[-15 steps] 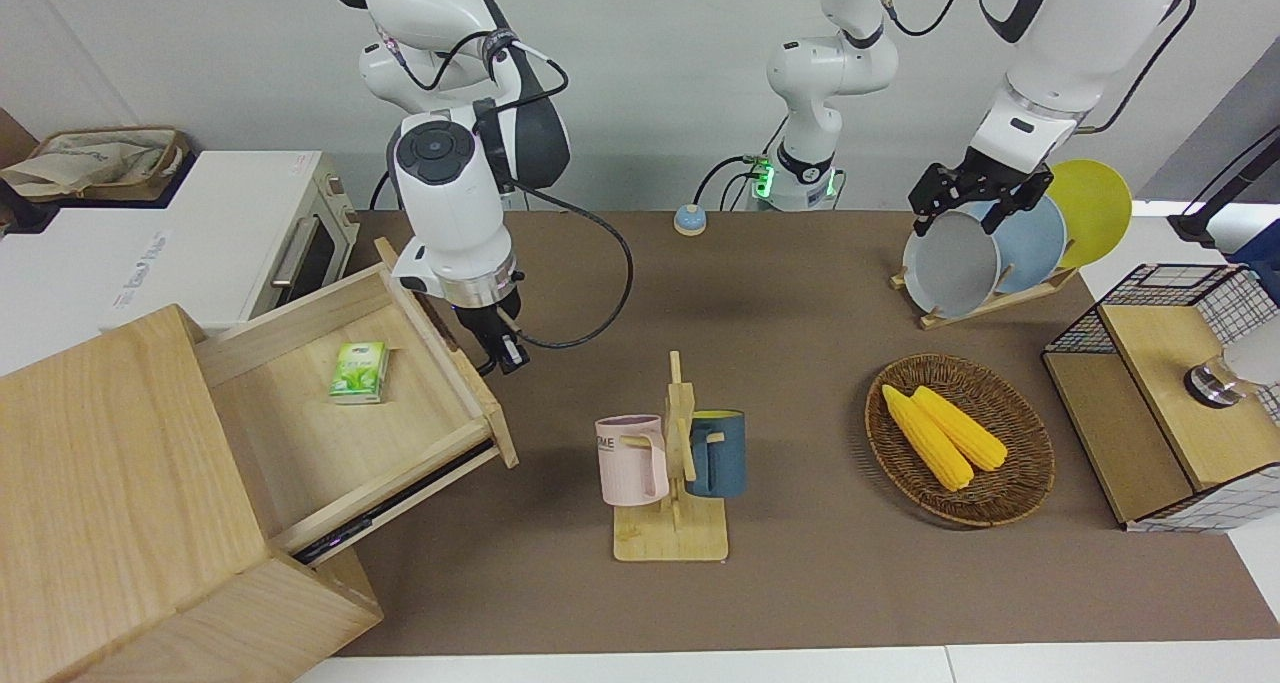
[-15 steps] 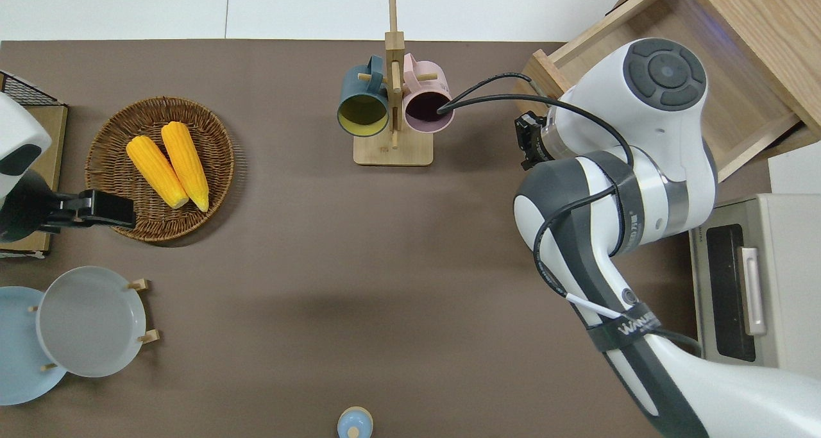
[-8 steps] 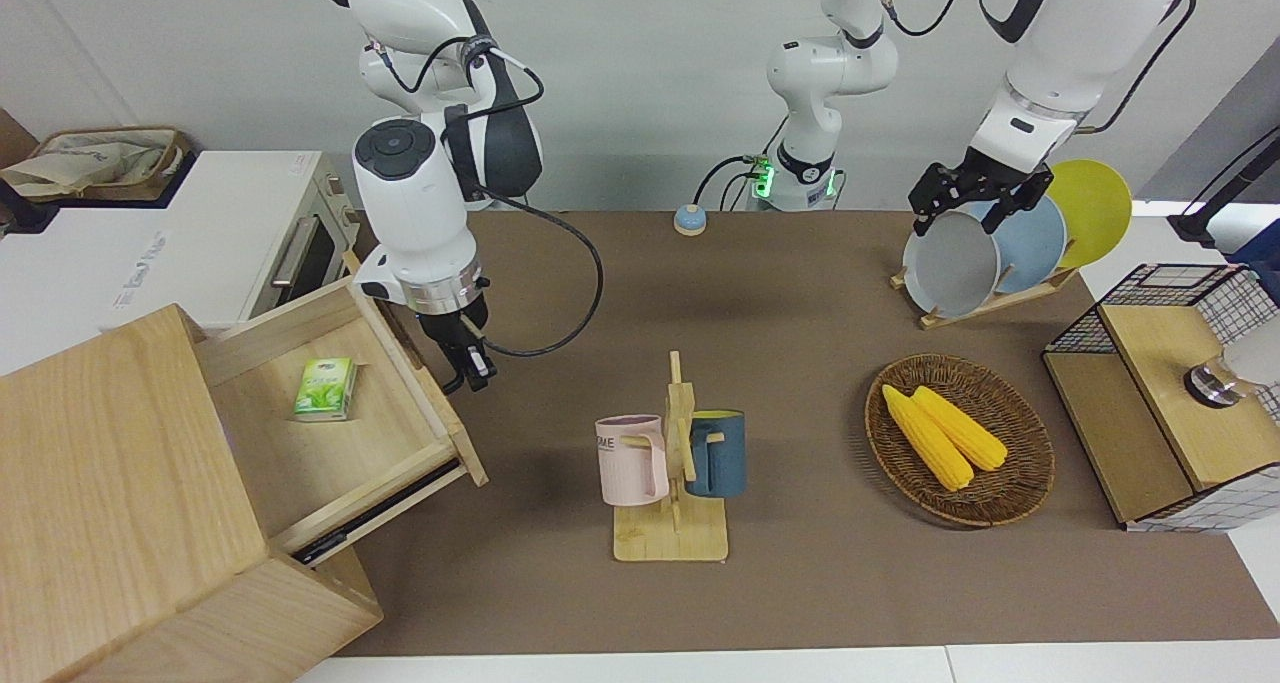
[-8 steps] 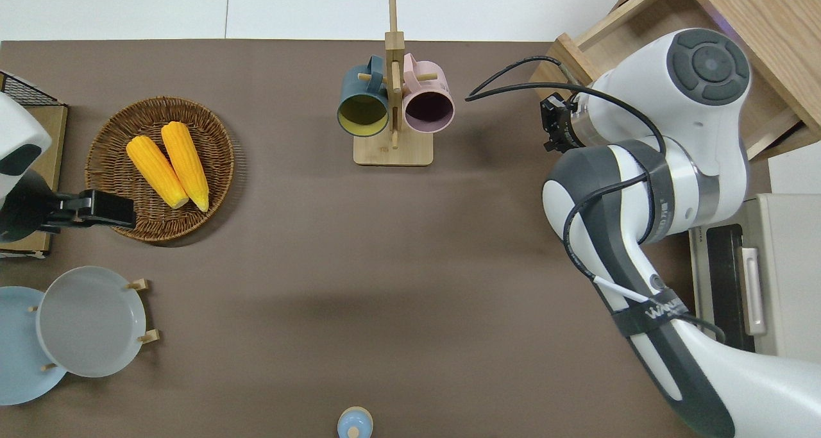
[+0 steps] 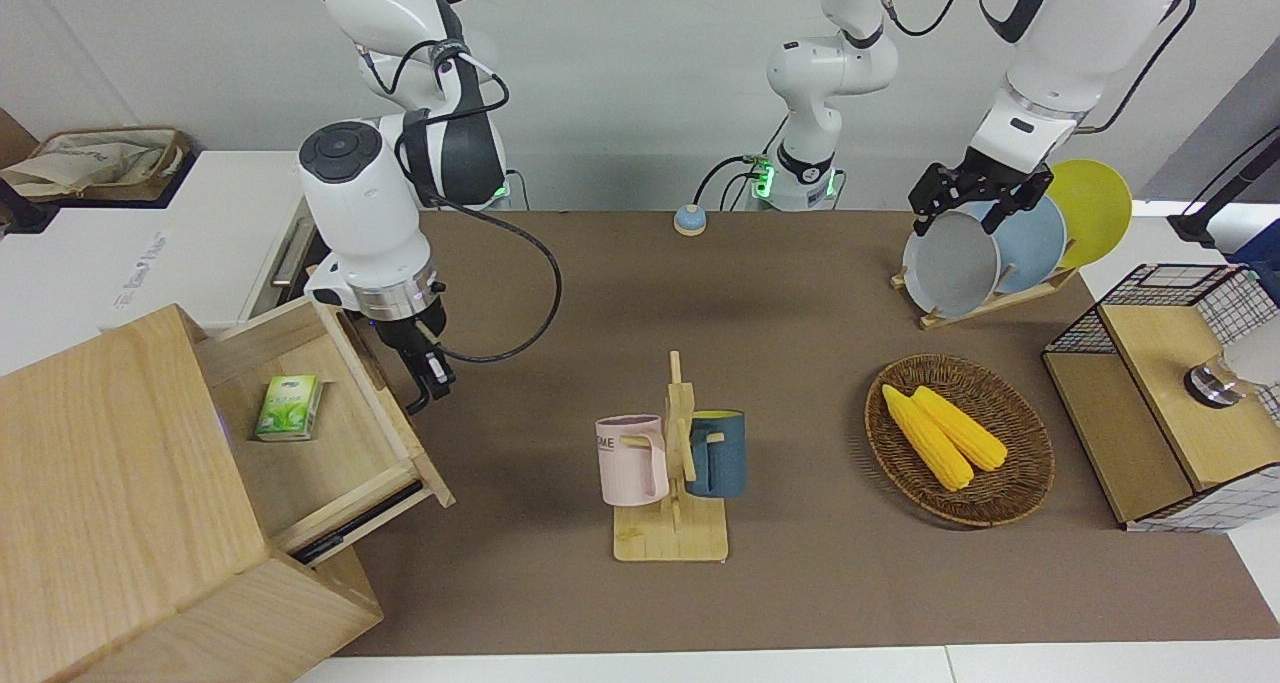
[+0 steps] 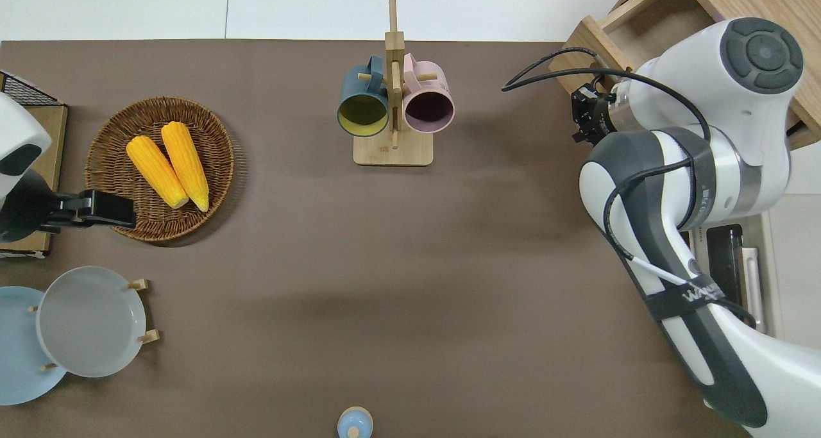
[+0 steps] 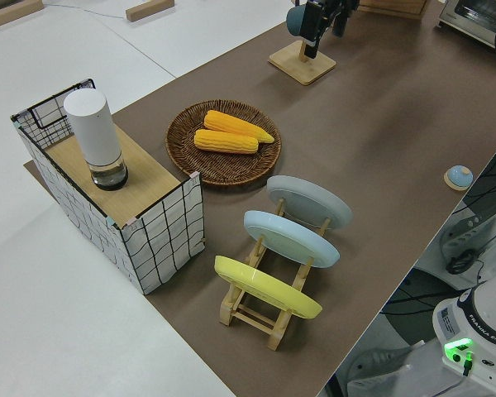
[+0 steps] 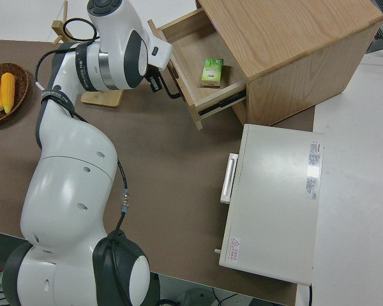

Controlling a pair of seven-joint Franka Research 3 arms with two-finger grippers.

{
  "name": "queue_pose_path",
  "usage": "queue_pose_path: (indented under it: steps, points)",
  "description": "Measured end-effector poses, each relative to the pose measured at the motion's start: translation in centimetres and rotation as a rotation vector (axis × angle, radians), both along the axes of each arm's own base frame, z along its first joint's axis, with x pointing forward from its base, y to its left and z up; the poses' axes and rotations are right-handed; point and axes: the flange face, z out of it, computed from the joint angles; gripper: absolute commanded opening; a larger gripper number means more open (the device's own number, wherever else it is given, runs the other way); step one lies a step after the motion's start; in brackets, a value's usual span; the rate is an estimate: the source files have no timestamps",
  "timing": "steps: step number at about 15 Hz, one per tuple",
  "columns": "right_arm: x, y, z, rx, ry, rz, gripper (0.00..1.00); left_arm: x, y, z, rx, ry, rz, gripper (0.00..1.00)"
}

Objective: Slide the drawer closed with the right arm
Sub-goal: 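Push the drawer away from the robot into the cabinet with the right gripper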

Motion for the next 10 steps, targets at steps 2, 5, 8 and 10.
queue_pose_path:
  steps: [2,5,8,10]
  points:
    - [0.3,-1.5,0.2,-0.001,-0.01,-0.007,0.0,0.0,0.0,0.0,0.0,0.0,0.0,1.0]
    - [0.6,-4.3,0.3,-0.005,-0.017,-0.011,0.0,0.0,0.0,0.0,0.0,0.0,0.0,1.0]
    - [0.8,-6.4,0.3,-0.014,-0.018,0.022,0.0,0.0,0.0,0.0,0.0,0.0,0.0,1.0]
    - [0.8,-7.5,0.3,-0.018,-0.018,0.04,0.0,0.0,0.0,0.0,0.0,0.0,0.0,1.0]
